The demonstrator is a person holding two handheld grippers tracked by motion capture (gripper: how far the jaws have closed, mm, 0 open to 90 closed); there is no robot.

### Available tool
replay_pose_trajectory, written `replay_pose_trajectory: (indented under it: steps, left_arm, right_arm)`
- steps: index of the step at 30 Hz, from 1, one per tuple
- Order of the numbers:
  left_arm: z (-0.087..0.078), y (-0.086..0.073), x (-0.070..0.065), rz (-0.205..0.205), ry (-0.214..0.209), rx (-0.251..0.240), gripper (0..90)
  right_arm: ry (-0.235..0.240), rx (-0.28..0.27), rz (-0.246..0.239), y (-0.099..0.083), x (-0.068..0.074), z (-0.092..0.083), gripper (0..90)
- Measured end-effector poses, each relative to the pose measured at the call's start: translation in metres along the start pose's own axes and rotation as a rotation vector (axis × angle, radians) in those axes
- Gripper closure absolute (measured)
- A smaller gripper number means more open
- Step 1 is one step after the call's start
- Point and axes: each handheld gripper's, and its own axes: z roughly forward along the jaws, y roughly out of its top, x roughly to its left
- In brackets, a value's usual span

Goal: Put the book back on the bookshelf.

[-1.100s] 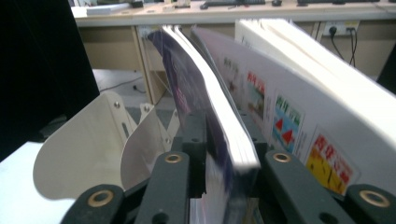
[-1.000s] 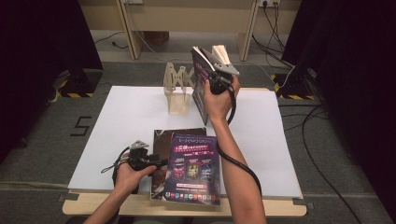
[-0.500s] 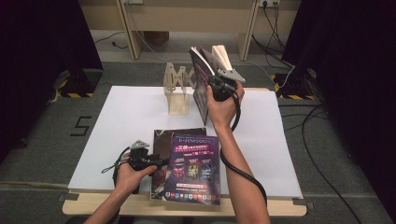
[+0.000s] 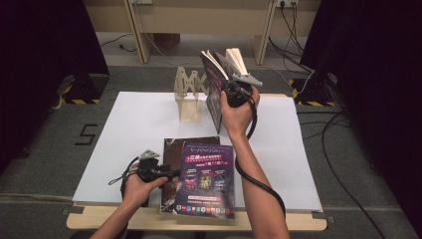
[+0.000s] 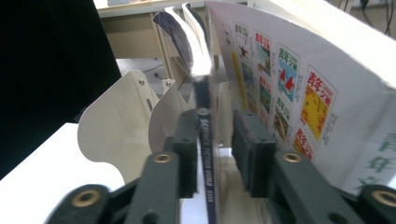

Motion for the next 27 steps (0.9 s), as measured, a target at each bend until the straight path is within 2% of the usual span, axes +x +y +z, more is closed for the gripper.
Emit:
replay_pose_trajectory:
  steps: [1,8,9,11,12,13,16,17,20,27]
  left_arm:
    - [0.0,0.0,0.001,0.0,-0.001,-0.001,43.7]
    - [0.0,0.001,0.001,0.004,0.0,-0.001,43.9]
    - [0.0,0.001,0.001,0.004,-0.002,0.001,43.9]
    - [0.0,0.001,0.002,0.006,0.004,0.0,43.9]
    - [0.0,0.001,0.002,0.006,0.004,0.0,43.9]
    - [0.0,0.001,0.002,0.006,0.001,0.001,43.9]
    - [0.0,0.0,0.002,0.002,0.001,0.0,43.9]
    - [0.001,0.0,0.002,0.003,0.001,0.002,43.9]
    - [0.001,0.0,0.001,0.0,-0.002,0.002,43.8]
    - [0.003,0.0,0.001,-0.012,-0.004,0.001,43.0]
  right_arm:
    - [0.003,0.012,0.021,0.002,-0.001,0.003,80.0]
    - [0.003,0.018,0.077,0.006,-0.002,0.004,84.2]
    - [0.013,0.021,0.117,0.006,-0.004,0.005,84.6]
    - [0.008,0.03,0.12,0.004,-0.004,0.007,84.6]
    - [0.008,0.03,0.12,0.004,-0.004,0.007,84.6]
    - [-0.01,0.025,0.093,0.002,-0.004,0.008,84.4]
    - [-0.028,0.018,0.065,0.0,-0.003,0.007,83.0]
    - [-0.048,0.008,0.034,0.001,-0.003,0.005,78.7]
    - [-0.06,0.006,0.024,0.003,-0.004,0.002,74.2]
    - [-0.046,0.019,0.003,-0.004,-0.008,-0.008,65.9]
